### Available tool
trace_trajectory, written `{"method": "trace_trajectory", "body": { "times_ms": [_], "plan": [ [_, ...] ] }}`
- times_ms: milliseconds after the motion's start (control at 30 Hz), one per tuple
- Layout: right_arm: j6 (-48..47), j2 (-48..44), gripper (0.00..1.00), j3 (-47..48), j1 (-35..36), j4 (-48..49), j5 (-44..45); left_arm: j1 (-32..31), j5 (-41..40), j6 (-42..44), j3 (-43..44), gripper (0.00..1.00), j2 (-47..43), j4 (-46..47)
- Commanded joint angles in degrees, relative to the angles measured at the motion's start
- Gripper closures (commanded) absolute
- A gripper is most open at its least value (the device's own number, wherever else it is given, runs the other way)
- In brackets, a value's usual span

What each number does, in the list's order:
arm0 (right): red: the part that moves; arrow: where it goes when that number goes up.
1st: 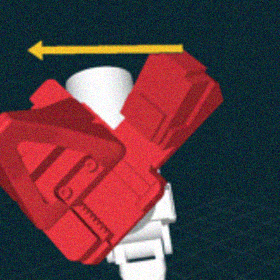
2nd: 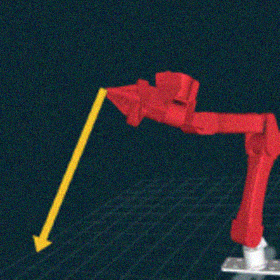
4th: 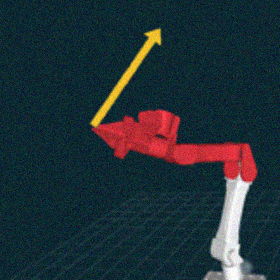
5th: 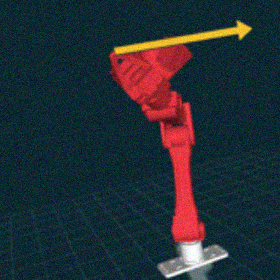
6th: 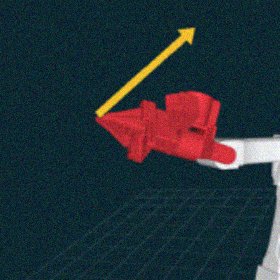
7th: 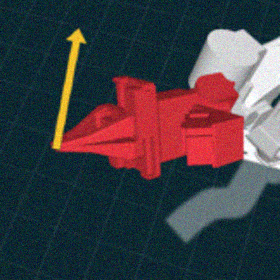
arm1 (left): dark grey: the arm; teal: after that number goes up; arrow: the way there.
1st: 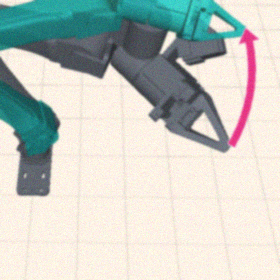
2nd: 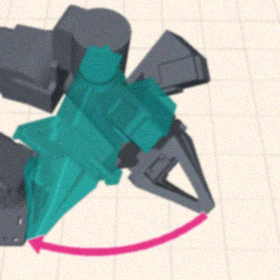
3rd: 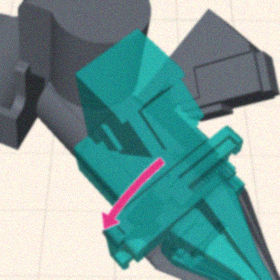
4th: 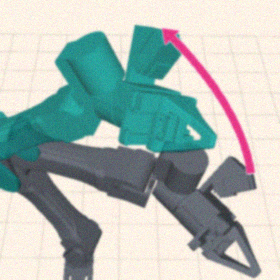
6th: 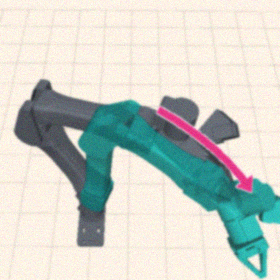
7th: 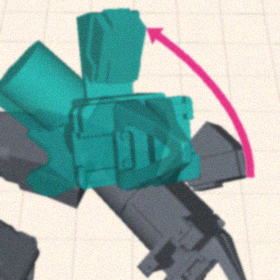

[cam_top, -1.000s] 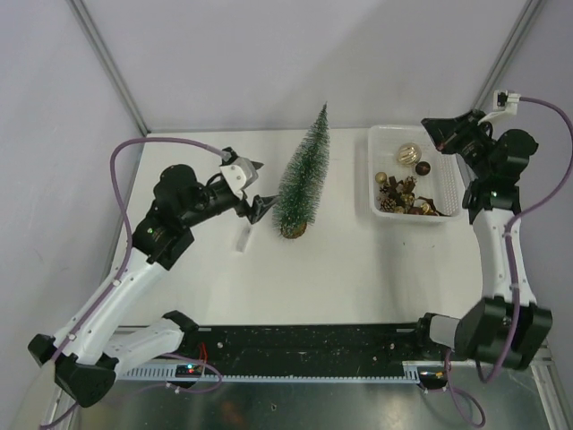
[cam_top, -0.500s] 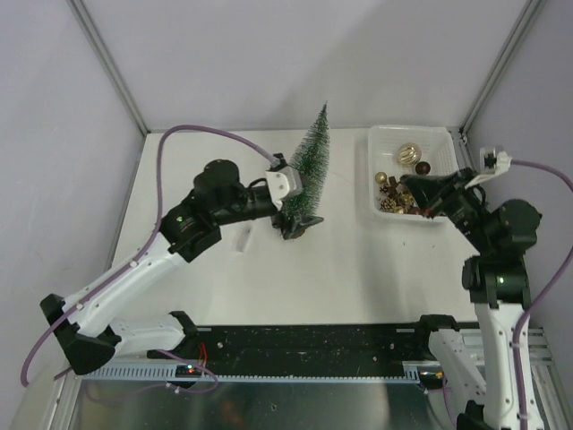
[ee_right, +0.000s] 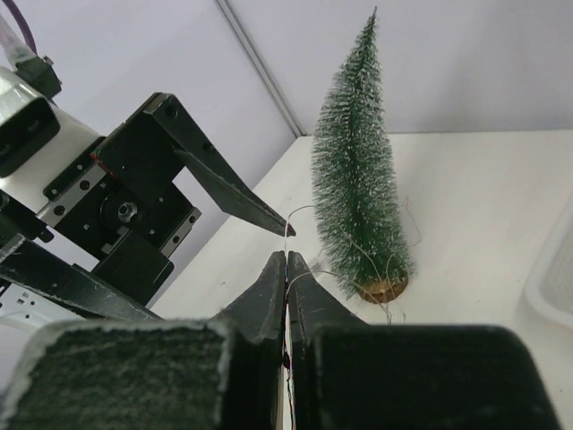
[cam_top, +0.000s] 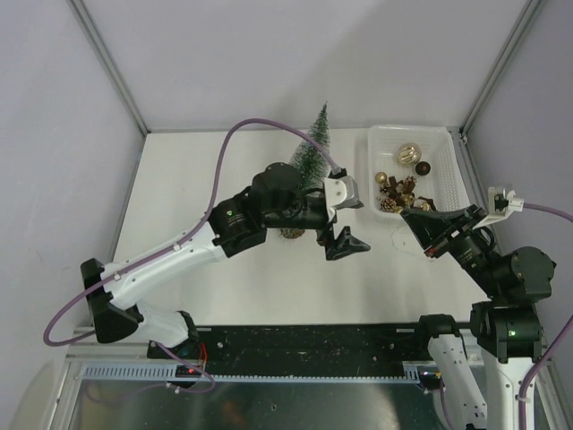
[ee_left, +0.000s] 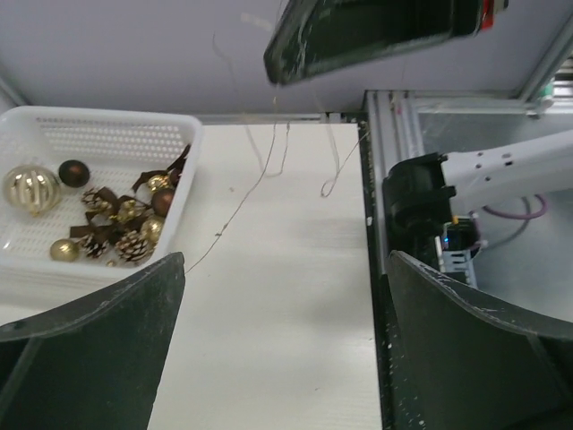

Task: Decorate the small christmas tree

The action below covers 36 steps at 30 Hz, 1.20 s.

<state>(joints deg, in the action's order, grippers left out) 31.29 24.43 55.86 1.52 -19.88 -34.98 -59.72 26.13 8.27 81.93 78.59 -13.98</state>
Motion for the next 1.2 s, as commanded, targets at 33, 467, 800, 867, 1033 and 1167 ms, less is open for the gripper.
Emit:
{"method": "trace_trajectory", "body": {
  "times_ms": [33,467,800,867,1033,1167],
  "plan": [
    [1.8,-2.54,1.0,-0.82,0.64,-2.29,-1.12,-2.18,0.74,-7.11,5.54,0.0,3.19,2.64],
    [4.43,-4.5,1.0,-2.84,1.03,-0.31,-1.55,-7.55,0.21,-10.55,11.33,0.04,11.24,3.1],
    [4.48,-5.08,1.0,-2.83,1.39,-0.53,-1.53,-8.04,-0.42,-8.97,10.56,0.78,10.76,2.1],
    [4.48,-4.98,1.0,-2.81,1.38,-0.69,-1.39,-8.04,-1.57,-8.51,9.59,0.91,9.76,1.36],
    [4.11,-4.92,0.93,-2.82,1.41,-1.25,-1.0,-7.84,-2.45,-5.51,6.77,1.0,6.04,-1.62],
    [4.08,-5.09,0.72,-2.78,1.39,-1.61,-0.64,-6.95,-1.5,-4.43,4.53,1.0,2.51,-4.95]
  ]
}}
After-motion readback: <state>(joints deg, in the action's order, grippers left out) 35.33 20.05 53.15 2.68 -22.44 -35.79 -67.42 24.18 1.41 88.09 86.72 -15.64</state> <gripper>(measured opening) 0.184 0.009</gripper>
